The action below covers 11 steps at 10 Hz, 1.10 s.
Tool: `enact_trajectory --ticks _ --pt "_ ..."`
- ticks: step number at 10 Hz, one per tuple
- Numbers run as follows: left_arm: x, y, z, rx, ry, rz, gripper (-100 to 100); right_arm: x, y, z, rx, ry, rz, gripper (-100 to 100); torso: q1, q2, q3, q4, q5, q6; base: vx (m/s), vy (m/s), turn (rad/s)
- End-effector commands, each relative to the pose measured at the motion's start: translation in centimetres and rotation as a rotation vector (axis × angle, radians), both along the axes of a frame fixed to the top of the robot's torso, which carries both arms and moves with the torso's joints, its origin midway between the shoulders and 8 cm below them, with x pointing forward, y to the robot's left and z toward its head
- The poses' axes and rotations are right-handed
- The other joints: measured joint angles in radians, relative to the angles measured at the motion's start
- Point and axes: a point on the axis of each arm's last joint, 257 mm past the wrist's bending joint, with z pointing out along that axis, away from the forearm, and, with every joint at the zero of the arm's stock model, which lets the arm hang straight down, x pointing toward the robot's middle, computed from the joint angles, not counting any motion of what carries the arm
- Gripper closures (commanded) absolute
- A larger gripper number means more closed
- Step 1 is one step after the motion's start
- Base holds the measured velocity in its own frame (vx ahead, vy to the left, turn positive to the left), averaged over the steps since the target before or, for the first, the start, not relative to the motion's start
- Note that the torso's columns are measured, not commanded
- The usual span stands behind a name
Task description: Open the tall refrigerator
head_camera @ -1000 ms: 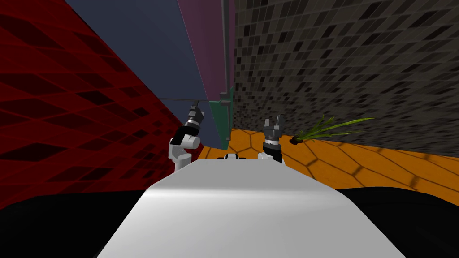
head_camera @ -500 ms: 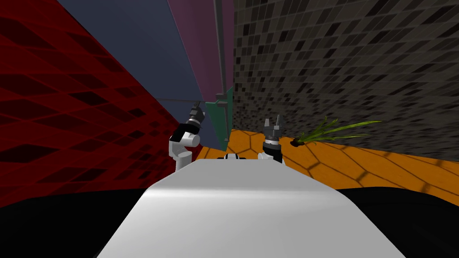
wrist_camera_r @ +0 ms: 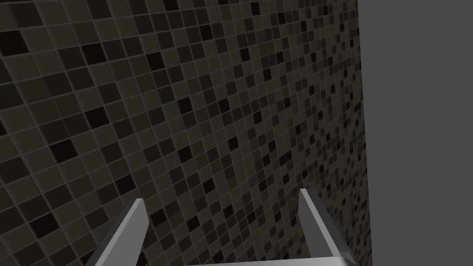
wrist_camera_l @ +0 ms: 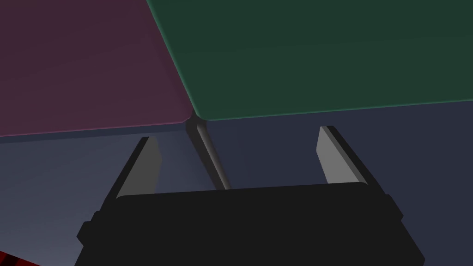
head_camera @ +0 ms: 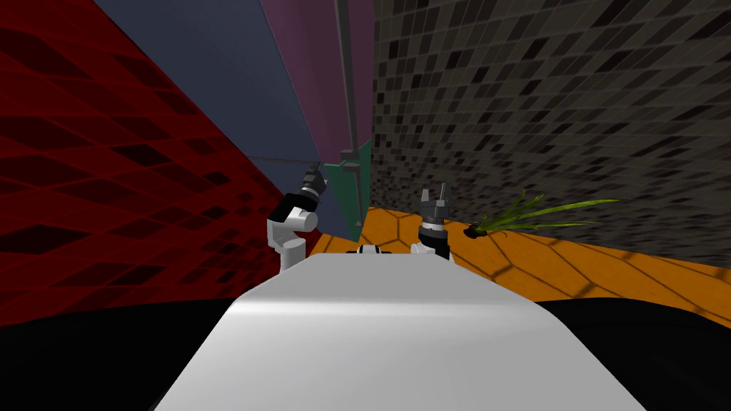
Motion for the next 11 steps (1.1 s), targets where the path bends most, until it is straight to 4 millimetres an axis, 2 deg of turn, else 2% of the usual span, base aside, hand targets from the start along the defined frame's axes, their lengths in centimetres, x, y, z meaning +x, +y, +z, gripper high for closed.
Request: enact_trajectory --ticks 1,6,8,10,11 --pt "0.2 -0.4 -0.3 -0.008 0.033 -0.009 -100 0.0 0.0 0.0 0.0 0.0 0.0 0 -0.002 -0.003 -0.002 0.0 -0.001 0.001 0.034 -0.053 0.042" --pt "0.2 -1.2 0.1 -0.032 0.076 -0.023 -100 0.0 0.0 0.0 0.0 0.0 0.0 0 -0.014 -0.008 -0.006 -0.002 -0.005 0.01 0.032 -0.058 0.052" --pt "-0.3 -1.9 1.1 -0.058 0.08 -0.036 -100 0.0 0.0 0.0 0.0 0.0 0.0 0 -0.019 -0.011 -0.007 -0.002 -0.007 0.013 0.034 -0.084 0.027" --pt "-1.2 -2.7 2.4 -0.094 0.068 -0.053 -100 0.0 0.0 0.0 0.0 0.0 0.0 0 -0.015 -0.014 -0.011 0.003 -0.008 0.011 0.02 -0.098 0.032" --pt "-1.2 -2.7 2.4 -0.094 0.068 -0.053 -100 0.0 0.0 0.0 0.0 0.0 0.0 0 -0.012 -0.015 -0.012 0.005 -0.009 0.01 0.006 -0.065 0.03"
